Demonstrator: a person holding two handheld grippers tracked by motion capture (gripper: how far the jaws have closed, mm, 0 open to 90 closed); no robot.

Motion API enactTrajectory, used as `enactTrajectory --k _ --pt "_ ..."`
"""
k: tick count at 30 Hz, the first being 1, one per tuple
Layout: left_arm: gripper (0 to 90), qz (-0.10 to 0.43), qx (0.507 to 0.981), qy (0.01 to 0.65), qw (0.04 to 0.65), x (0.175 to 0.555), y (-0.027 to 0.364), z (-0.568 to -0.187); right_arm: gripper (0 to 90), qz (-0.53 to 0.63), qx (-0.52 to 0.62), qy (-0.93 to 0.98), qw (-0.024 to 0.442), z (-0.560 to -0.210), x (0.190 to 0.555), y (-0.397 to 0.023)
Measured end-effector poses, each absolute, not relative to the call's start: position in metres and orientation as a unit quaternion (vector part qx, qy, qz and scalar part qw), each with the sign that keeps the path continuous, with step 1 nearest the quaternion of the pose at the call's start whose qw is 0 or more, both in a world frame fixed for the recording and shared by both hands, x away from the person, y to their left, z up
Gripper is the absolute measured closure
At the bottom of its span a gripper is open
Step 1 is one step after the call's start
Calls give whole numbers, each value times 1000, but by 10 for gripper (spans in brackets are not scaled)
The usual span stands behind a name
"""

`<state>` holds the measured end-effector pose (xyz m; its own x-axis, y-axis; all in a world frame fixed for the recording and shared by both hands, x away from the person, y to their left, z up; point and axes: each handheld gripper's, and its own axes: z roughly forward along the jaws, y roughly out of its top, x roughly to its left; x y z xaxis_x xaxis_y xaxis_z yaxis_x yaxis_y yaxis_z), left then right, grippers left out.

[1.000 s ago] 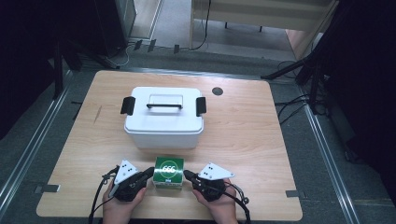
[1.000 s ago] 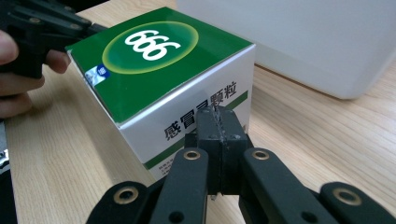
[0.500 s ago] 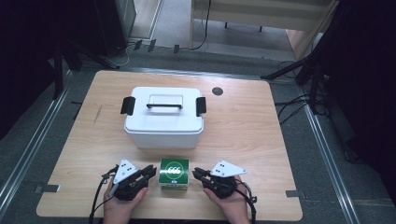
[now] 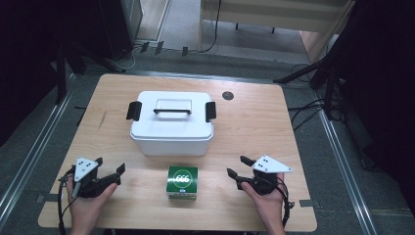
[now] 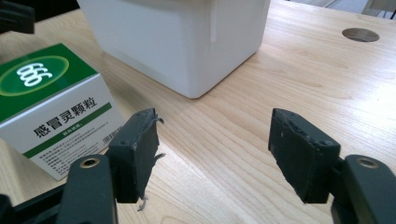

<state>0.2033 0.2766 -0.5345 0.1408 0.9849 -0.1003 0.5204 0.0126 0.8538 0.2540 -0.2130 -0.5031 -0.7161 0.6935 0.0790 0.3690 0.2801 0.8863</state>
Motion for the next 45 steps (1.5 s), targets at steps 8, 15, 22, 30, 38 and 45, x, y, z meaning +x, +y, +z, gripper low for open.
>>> enactTrajectory --k 8,15,22,30,38,45 --pt "32 328 619 601 384 207 305 -540 200 489 377 765 183 -496 267 -230" --pt "30 324 616 607 384 209 306 -546 263 495 375 756 207 -485 278 -234" --pt "29 318 632 600 373 211 303 -549 307 488 349 772 211 -459 301 -239" --pt "30 329 622 609 366 212 302 -550 339 479 321 796 184 -439 326 -244" --pt "29 319 637 594 374 212 302 -550 347 430 256 848 174 -420 349 -231" --pt "29 325 643 587 370 212 299 -550 347 374 188 892 170 -395 368 -210"
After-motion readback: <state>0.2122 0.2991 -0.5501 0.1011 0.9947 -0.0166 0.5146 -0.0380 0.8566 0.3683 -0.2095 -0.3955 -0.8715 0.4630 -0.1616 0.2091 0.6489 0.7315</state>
